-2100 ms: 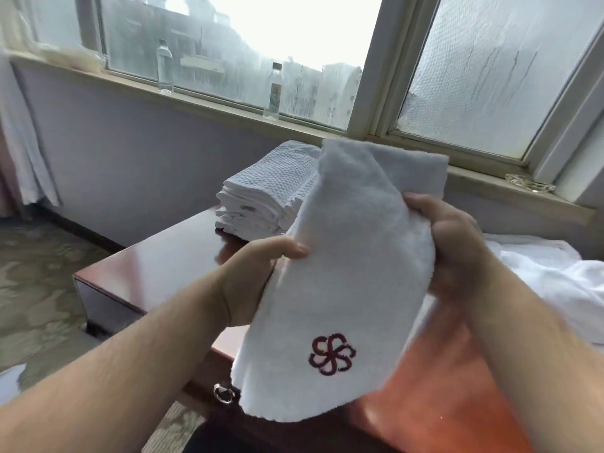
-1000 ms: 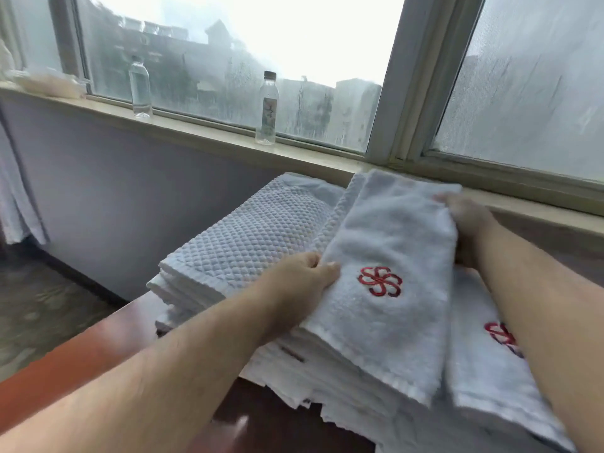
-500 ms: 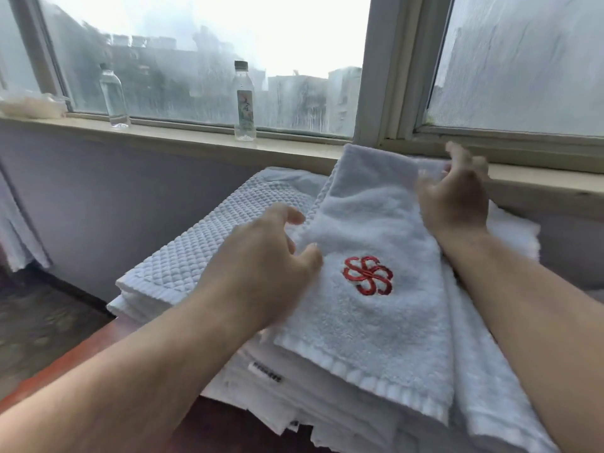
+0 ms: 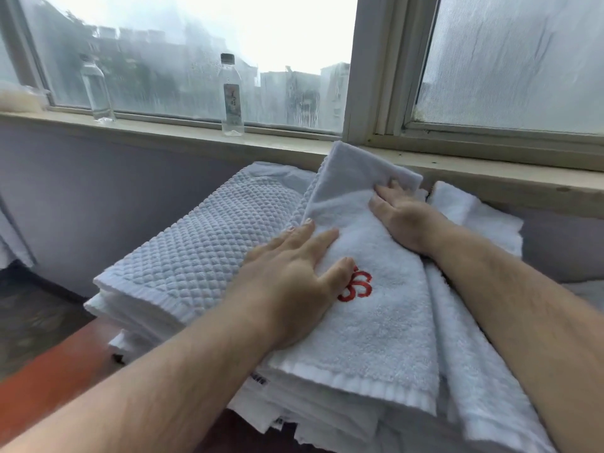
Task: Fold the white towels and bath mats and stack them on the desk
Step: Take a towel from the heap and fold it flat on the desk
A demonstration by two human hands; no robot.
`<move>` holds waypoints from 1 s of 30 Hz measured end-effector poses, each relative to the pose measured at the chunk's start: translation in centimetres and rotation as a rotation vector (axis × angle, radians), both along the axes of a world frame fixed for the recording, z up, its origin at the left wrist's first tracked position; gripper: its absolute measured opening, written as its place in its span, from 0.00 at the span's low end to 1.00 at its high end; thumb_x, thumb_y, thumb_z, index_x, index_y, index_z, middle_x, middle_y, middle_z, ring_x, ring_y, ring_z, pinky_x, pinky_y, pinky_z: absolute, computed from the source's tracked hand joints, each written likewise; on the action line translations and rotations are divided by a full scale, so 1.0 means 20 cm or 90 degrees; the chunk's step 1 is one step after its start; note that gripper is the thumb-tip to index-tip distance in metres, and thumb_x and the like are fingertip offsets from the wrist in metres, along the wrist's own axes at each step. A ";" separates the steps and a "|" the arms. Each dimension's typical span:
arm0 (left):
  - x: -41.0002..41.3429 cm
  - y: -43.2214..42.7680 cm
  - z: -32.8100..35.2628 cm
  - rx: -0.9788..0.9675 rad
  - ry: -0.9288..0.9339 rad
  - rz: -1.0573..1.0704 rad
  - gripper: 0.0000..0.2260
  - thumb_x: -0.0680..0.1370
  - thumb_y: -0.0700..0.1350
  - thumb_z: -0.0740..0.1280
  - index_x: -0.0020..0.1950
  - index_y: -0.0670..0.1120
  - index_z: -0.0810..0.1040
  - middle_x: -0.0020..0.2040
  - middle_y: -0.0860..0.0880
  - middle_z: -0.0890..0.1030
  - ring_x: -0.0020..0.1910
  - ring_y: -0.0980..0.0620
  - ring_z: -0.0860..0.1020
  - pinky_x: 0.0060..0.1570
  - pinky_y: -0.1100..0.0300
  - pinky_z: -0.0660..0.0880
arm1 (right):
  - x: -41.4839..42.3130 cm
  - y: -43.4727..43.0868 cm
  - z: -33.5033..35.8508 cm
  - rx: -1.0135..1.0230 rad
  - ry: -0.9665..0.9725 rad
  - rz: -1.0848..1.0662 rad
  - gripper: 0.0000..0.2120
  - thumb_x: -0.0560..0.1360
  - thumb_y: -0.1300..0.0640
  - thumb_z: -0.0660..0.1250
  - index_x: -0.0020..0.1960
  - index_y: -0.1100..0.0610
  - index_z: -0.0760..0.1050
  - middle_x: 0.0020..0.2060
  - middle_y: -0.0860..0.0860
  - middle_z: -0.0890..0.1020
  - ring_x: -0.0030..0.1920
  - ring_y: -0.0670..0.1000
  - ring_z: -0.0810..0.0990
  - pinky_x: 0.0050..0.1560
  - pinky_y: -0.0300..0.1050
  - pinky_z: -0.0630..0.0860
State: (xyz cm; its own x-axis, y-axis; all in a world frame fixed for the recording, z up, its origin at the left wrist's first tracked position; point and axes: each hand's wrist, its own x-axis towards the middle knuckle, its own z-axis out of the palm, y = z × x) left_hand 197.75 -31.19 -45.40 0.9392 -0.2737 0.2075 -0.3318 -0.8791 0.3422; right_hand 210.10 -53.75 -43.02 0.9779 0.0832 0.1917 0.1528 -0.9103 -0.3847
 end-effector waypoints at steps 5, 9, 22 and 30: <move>0.02 -0.02 0.00 0.043 0.019 0.021 0.31 0.77 0.72 0.43 0.80 0.66 0.48 0.82 0.59 0.47 0.80 0.56 0.47 0.75 0.52 0.44 | -0.06 0.10 0.04 -0.069 0.068 -0.038 0.27 0.86 0.42 0.46 0.82 0.49 0.52 0.83 0.50 0.47 0.82 0.54 0.48 0.79 0.58 0.51; -0.07 -0.01 0.07 0.096 0.011 0.040 0.30 0.80 0.69 0.43 0.81 0.62 0.48 0.83 0.54 0.48 0.81 0.52 0.46 0.78 0.47 0.44 | -0.31 0.16 0.23 -0.188 0.054 -0.062 0.23 0.86 0.46 0.47 0.75 0.53 0.69 0.77 0.56 0.67 0.75 0.58 0.65 0.74 0.52 0.63; -0.77 -0.45 0.22 -0.185 -0.237 -0.157 0.12 0.81 0.53 0.61 0.62 0.56 0.78 0.60 0.57 0.78 0.64 0.54 0.68 0.65 0.55 0.64 | -1.57 -0.59 0.12 0.112 -0.236 -0.266 0.07 0.75 0.52 0.65 0.41 0.50 0.81 0.37 0.44 0.82 0.42 0.49 0.79 0.41 0.44 0.73; -1.10 -1.16 -0.30 -0.305 -0.077 -0.318 0.10 0.78 0.54 0.61 0.55 0.59 0.78 0.51 0.63 0.75 0.55 0.62 0.71 0.57 0.63 0.68 | -2.08 -1.10 -0.58 0.403 -0.277 -0.563 0.09 0.78 0.56 0.65 0.39 0.52 0.78 0.34 0.49 0.81 0.43 0.59 0.81 0.43 0.52 0.75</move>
